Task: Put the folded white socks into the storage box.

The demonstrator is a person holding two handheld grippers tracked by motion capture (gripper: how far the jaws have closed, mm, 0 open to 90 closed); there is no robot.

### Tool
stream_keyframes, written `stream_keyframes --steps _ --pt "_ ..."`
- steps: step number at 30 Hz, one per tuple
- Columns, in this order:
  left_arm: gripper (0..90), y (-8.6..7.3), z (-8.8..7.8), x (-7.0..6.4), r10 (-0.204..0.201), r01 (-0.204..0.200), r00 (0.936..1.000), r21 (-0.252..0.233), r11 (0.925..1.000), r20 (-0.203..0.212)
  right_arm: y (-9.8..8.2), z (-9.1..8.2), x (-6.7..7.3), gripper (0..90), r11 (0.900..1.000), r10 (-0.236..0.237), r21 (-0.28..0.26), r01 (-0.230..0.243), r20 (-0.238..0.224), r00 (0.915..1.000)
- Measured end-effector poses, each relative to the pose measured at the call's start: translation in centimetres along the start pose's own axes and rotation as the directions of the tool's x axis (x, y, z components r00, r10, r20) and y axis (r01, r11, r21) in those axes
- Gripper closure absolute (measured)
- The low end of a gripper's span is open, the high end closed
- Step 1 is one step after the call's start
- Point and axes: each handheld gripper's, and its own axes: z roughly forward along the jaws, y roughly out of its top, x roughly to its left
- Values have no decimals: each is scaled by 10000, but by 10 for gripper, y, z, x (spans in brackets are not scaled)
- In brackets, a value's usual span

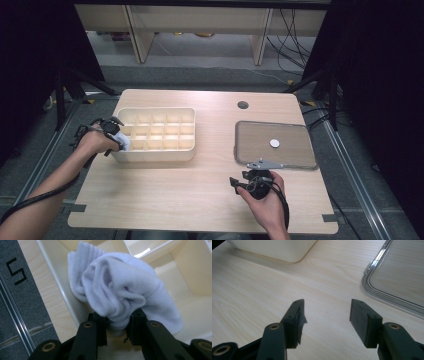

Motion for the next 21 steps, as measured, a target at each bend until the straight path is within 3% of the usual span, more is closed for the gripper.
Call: stream_keyframes --steps 2,6,9,10,12,16,19,21 --pt "723 1 0 0 33 -33 10000 92 10000 13 0 0 -1 462 10000 -43 5 43 -25 10000" --pt "712 1 -1 2 -66 64 9997 84 9999 222 0 -1 2 460 9990 425 144 -426 59 9991" --pt "698 1 -5 6 202 -198 9987 -87 9998 461 0 0 -2 459 10000 54 -72 -54 -53 10000" --pt "685 0 -8 5 -189 202 9979 -199 9996 616 0 0 -1 459 9999 123 -33 -123 -18 9999" --pt "638 2 -18 9 288 -274 9965 -188 9994 781 0 -2 0 458 9995 324 60 -325 15 9995" --pt "520 4 -30 13 131 -70 9951 -626 9980 980 0 -2 0 458 9991 402 93 -403 33 9992" --pt "499 5 -36 15 189 -110 9956 -861 9962 916 0 -2 0 458 9991 420 90 -420 14 9991" --pt "487 7 -39 15 -2 113 9941 -1013 9948 1086 0 -3 1 458 9992 399 90 -399 22 9992"
